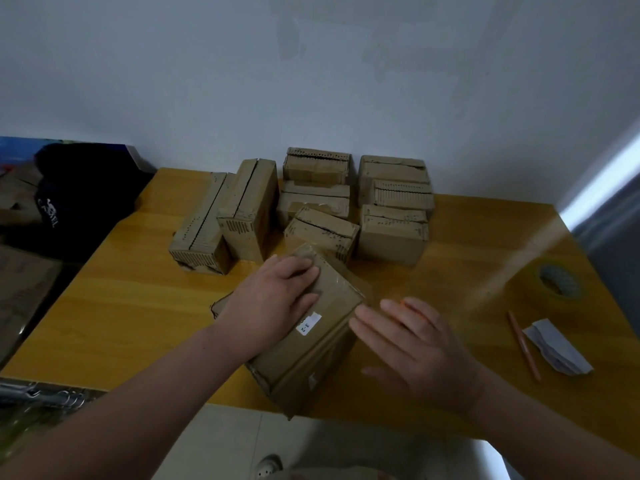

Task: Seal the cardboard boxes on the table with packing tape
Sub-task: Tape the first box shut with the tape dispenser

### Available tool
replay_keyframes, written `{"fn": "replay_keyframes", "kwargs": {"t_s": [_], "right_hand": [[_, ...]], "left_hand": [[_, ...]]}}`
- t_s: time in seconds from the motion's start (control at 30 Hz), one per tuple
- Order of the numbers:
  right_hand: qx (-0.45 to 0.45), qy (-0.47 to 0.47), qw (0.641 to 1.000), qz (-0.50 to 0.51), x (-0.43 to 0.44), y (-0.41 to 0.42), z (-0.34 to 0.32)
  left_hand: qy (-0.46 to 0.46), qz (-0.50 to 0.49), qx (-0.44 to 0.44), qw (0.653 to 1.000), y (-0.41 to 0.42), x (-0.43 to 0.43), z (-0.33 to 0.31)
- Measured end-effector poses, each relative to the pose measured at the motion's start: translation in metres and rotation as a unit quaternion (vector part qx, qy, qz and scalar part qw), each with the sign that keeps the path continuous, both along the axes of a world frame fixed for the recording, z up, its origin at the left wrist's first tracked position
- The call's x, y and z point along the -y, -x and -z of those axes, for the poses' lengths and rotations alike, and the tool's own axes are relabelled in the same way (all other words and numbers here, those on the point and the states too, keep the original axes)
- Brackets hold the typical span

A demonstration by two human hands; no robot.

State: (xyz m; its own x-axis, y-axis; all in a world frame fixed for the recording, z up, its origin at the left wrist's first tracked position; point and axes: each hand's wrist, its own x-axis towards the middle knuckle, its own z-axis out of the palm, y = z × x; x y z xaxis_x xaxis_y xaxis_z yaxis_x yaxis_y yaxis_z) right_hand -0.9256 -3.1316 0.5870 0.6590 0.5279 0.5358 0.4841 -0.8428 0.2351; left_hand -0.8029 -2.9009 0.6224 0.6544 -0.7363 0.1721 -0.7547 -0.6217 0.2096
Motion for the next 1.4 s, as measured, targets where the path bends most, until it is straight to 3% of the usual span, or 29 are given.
{"fn": "replay_keyframes", "kwargs": {"t_s": [0.17,0.5,0.6,0.73,0.8,0.83,0.9,0.93,0.97,1.0,1.17,1.4], "right_hand": [[-0.076,-0.005,0.997,0.007,-0.007,0.003,0.007],[-0.224,-0.172,0.954,0.100,-0.026,-0.013,-0.007],[-0.215,-0.204,0.949,0.106,-0.029,-0.018,-0.009],[-0.096,-0.271,0.951,0.114,-0.029,-0.022,-0.011],[-0.150,-0.346,0.906,0.195,-0.034,-0.030,-0.020],[-0.229,-0.397,0.859,0.226,-0.037,-0.034,-0.023],[-0.400,-0.510,0.726,0.231,-0.041,-0.042,-0.023],[-0.445,-0.560,0.665,0.214,-0.043,-0.045,-0.021],[-0.457,-0.586,0.638,0.203,-0.045,-0.048,-0.019],[-0.445,-0.590,0.642,0.203,-0.047,-0.049,-0.018],[-0.348,-0.509,0.765,0.188,-0.048,-0.049,-0.008],[-0.343,-0.339,0.863,0.152,-0.038,-0.047,-0.011]], "left_hand": [[-0.006,0.009,0.001,1.000,0.002,-0.005,0.003],[-0.010,0.017,0.003,1.000,0.003,-0.003,0.005],[-0.013,0.016,0.009,1.000,0.003,-0.003,0.005],[-0.013,0.012,0.016,1.000,0.004,-0.004,0.006],[-0.020,0.002,0.028,0.999,0.005,-0.005,0.008],[-0.023,0.000,0.031,0.999,0.005,-0.005,0.008],[-0.023,0.002,0.026,0.999,0.004,-0.004,0.008],[-0.021,0.003,0.022,1.000,0.004,-0.004,0.008],[-0.018,0.003,0.020,1.000,0.004,-0.004,0.008],[-0.014,0.002,0.021,1.000,0.003,-0.005,0.008],[-0.006,0.007,0.040,0.999,0.002,-0.005,0.010],[0.098,-0.044,0.112,0.988,0.005,-0.005,0.013]]}}
